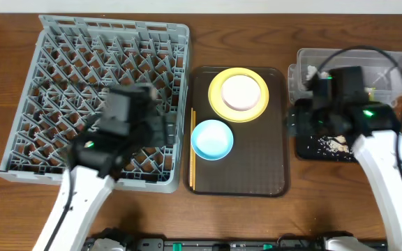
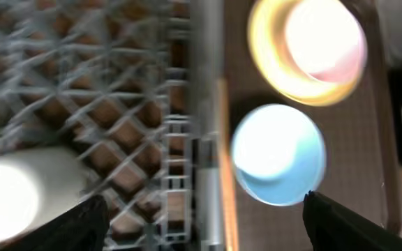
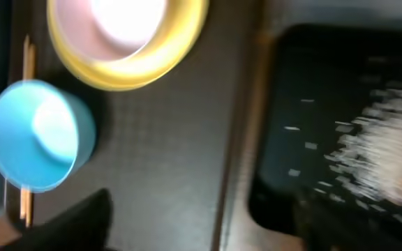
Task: Sort waste into correct bins and load items into the dishwasher
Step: 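Reach left gripper to light-blue bowl and grasp its rim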
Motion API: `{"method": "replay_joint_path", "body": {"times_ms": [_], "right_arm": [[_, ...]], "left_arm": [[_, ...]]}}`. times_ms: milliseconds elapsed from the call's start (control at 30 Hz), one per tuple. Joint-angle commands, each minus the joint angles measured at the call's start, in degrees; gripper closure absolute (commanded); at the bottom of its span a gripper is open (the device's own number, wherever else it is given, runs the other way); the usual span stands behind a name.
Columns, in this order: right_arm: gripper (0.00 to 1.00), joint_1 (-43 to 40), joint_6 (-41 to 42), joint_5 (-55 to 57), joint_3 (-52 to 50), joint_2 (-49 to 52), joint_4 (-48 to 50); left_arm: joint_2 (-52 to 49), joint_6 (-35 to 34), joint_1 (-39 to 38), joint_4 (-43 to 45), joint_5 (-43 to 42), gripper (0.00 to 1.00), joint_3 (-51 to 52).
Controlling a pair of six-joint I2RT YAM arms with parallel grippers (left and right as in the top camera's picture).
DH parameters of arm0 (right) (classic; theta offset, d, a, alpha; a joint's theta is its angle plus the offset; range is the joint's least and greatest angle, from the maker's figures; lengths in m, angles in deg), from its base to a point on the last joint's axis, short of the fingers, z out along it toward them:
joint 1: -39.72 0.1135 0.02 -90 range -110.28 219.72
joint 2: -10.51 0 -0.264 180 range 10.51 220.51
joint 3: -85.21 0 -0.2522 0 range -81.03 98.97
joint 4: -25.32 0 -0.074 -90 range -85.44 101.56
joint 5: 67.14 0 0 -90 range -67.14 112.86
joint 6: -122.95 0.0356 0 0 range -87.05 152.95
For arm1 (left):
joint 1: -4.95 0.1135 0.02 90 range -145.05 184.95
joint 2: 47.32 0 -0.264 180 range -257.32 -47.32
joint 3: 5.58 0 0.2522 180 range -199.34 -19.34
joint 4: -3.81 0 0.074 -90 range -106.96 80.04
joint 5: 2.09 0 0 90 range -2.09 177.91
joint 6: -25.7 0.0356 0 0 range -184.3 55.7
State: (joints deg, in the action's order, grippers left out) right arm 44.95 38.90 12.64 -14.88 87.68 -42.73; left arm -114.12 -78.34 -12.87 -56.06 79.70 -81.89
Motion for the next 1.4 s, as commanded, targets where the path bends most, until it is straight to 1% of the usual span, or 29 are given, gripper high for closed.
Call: {"method": "replay_joint_path", "body": {"times_ms": [0, 100, 200, 333, 500, 633, 733, 900, 1033, 1067, 1100, 1133, 1233, 1367], "right_arm": [[0.06, -2.05, 1.29, 2.25, 0.28, -4.63, -0.5], [0.03, -2.84, 1.25, 2.29, 0.28, -6.43, -1.25], [0.02, -3.32, 1.27, 2.29, 0.26, -6.64, -1.84], [0.02, -3.34, 1.27, 2.4, 0.22, -6.54, -2.12], [0.02, -3.34, 1.27, 2.71, 0.22, -6.54, -2.4], [0.02, -3.34, 1.27, 2.71, 0.22, -6.54, -2.56], [0.02, -3.34, 1.27, 2.71, 0.22, -6.54, -2.56], [0.02, -3.34, 1.27, 2.71, 0.22, -6.54, -2.67], [0.03, -3.34, 1.27, 2.71, 0.22, -6.54, -2.73], [0.02, -3.34, 1.27, 2.71, 0.22, -6.54, -2.73], [0.03, -3.34, 1.27, 2.71, 0.22, -6.54, -2.75], [0.03, -3.34, 1.27, 2.71, 0.22, -6.54, -2.78], [0.02, -3.34, 1.25, 2.73, 0.22, -6.54, -2.91], [0.02, -3.34, 1.03, 3.3, 0.22, -6.54, -2.97]], "left_arm": [[-5.44, 0.96, -7.37, 0.42, 3.61, 0.11, -5.03], [-10.34, 0.96, -12.52, 3.02, 3.58, 0.11, -5.84], [-16.0, 1.4, -18.21, 6.91, 3.54, 0.11, -5.84], [-22.45, 4.42, -24.17, 11.04, 3.54, 0.11, -5.84], [-29.79, 4.39, -28.28, 13.62, 3.56, 0.11, -5.84], [-34.4, 4.39, -29.16, 13.73, 3.56, 0.14, -5.84], [-37.07, 4.39, -29.14, 13.94, 3.56, 0.25, -5.84], [-39.63, 4.37, -29.14, 14.32, 3.54, 0.58, -5.84], [-39.6, 4.37, -29.14, 14.32, 3.54, 0.79, -5.84], [-39.6, 4.37, -29.14, 14.29, 3.54, 0.81, -5.84], [-39.54, 4.37, -29.14, 14.27, 3.54, 0.9, -5.84], [-39.41, 4.37, -29.14, 14.27, 3.54, 0.94, -5.84], [-38.05, 4.37, -29.14, 14.08, 3.54, 0.94, -5.9], [-33.73, 4.39, -29.14, 12.59, 3.52, 0.94, -7.13]]}}
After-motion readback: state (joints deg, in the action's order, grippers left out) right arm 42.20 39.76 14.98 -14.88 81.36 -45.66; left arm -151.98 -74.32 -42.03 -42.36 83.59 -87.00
